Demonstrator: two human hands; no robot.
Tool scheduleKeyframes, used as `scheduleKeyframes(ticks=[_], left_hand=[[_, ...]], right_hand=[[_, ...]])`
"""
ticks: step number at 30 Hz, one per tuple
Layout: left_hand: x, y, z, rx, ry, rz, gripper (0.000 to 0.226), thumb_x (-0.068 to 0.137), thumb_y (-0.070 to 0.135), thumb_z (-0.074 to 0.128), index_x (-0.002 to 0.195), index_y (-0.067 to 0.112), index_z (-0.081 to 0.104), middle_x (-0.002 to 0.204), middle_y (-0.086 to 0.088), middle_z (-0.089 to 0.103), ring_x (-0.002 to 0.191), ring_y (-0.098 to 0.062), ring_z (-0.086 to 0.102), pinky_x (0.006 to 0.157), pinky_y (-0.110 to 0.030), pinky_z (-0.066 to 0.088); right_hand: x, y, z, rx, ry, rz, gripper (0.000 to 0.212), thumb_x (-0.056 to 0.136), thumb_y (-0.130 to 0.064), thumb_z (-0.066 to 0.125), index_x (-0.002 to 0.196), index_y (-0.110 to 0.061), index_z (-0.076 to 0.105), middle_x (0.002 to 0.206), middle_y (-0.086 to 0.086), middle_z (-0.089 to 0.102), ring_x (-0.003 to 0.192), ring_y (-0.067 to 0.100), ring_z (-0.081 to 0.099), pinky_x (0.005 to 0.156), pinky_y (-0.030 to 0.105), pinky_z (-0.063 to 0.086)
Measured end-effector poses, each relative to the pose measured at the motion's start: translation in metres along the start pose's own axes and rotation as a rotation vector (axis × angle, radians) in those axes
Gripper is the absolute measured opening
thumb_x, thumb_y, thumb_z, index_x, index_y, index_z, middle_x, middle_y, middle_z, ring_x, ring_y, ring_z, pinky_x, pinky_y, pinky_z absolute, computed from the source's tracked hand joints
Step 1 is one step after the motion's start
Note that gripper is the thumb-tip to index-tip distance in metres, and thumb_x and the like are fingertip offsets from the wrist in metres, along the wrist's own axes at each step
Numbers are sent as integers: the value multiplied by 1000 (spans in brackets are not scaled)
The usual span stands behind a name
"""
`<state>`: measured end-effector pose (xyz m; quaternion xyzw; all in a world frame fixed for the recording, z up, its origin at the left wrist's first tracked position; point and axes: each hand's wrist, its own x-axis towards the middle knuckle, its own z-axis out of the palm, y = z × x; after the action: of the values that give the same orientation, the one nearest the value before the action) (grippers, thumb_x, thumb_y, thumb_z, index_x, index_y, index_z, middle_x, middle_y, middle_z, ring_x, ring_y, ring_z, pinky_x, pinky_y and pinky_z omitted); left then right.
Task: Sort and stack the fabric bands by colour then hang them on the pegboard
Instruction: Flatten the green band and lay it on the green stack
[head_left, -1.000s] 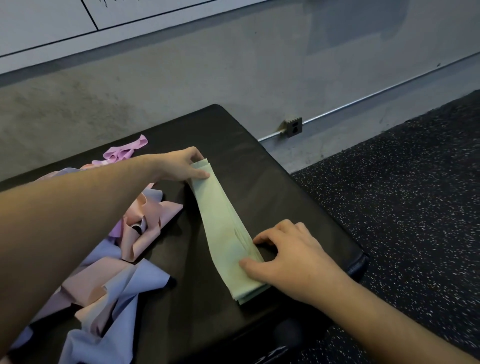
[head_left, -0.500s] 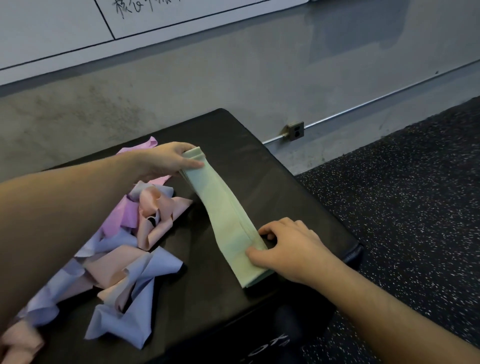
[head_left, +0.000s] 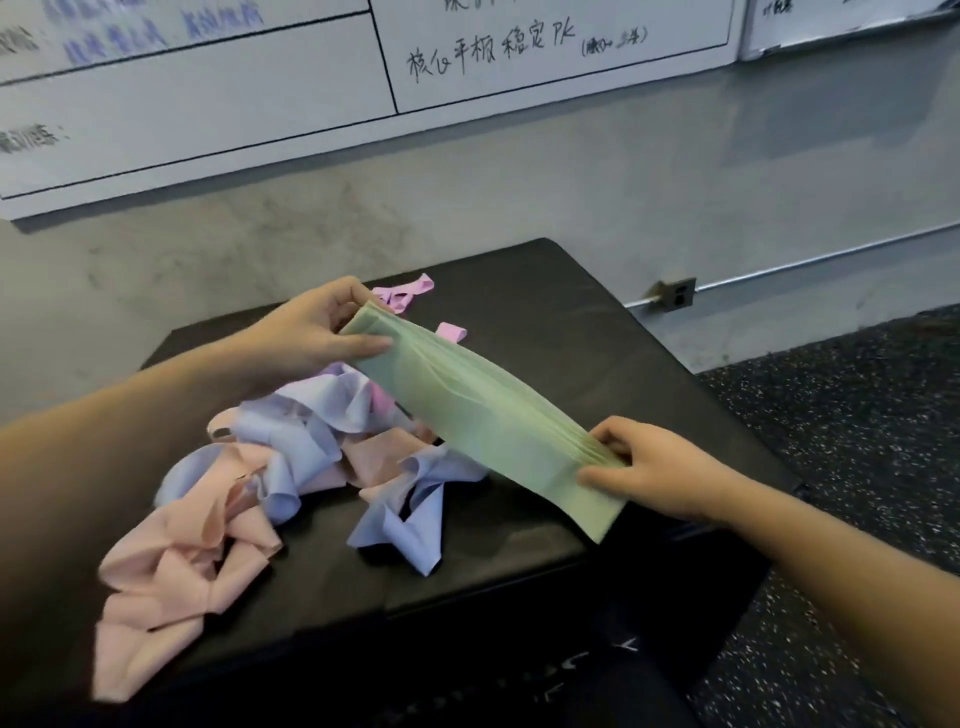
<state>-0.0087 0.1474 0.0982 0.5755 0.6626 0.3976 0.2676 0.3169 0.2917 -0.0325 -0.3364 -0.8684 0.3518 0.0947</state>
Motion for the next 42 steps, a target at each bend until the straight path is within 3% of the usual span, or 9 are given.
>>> scheduleKeyframes(ticks=[4, 10, 16, 21, 24, 27, 32, 37, 42], left_hand=[[-71, -17, -2, 25, 101, 69, 44, 79, 24, 83, 115, 27, 57, 98, 5, 74, 89, -9, 69, 78, -22, 55], [-151, -77, 36, 380, 342, 271, 41, 90, 28, 67, 129, 39, 64, 123, 21, 62, 119, -6, 57, 105, -18, 40], [-173, -129, 83, 369, 410, 65, 68, 91, -4, 59, 136, 46, 55, 122, 14, 47, 119, 21, 37, 104, 2, 19], [-174, -127, 87, 403, 424, 53, 55, 89, 9, 47, 142, 22, 56, 127, 8, 44, 121, 31, 23, 103, 5, 11], [-177, -135, 88, 460, 383, 34, 58, 89, 32, 56, 146, 36, 48, 135, 8, 38, 125, 29, 17, 104, 4, 9], [-177, -146, 85, 405, 376, 35, 51, 88, 54, 55, 138, 61, 43, 134, 15, 38, 131, 13, 30, 108, -3, 17], [-177, -151, 76, 333, 389, 133, 38, 100, 21, 54, 134, 36, 62, 123, 14, 53, 121, -5, 52, 103, -9, 31], [-173, -158, 68, 263, 353, 77, 43, 99, 37, 50, 140, 49, 54, 127, 24, 51, 128, -7, 49, 109, -12, 29], [-171, -159, 67, 402, 272, -13, 48, 105, 37, 44, 150, 50, 35, 142, 18, 41, 128, 8, 34, 106, -1, 16]], right_hand=[[-4, -6, -4, -78, 93, -201, 25, 93, -33, 68, 112, -34, 53, 101, -16, 63, 94, 4, 60, 78, 20, 42], [-1, -25, 4, -442, 140, -552, 39, 95, -34, 61, 133, -31, 55, 119, -15, 60, 111, 9, 51, 96, 27, 41], [8, -35, 43, -470, 105, -370, 46, 97, -27, 53, 142, -36, 48, 132, -16, 56, 128, 13, 46, 110, 29, 32], [7, -43, 60, -576, 205, -226, 44, 86, -36, 50, 130, -29, 57, 124, -8, 60, 117, 22, 53, 99, 42, 43], [2, -38, 71, -599, 269, -254, 56, 80, -42, 50, 133, -25, 56, 113, -4, 62, 104, 26, 58, 84, 44, 50], [6, -34, 65, -512, 247, -275, 61, 81, -44, 57, 138, -21, 53, 118, -2, 58, 110, 23, 52, 95, 40, 47], [11, -20, 52, -313, 161, -242, 41, 89, -43, 65, 127, -31, 63, 117, -8, 52, 110, 19, 53, 97, 29, 39], [15, -15, 42, -268, 20, -241, 70, 85, -68, 45, 149, -41, 35, 119, -17, 46, 112, 2, 47, 101, 24, 37], [16, -13, 43, -232, 40, -267, 39, 83, -71, 47, 115, -48, 46, 114, -25, 45, 109, -2, 48, 98, 25, 39]])
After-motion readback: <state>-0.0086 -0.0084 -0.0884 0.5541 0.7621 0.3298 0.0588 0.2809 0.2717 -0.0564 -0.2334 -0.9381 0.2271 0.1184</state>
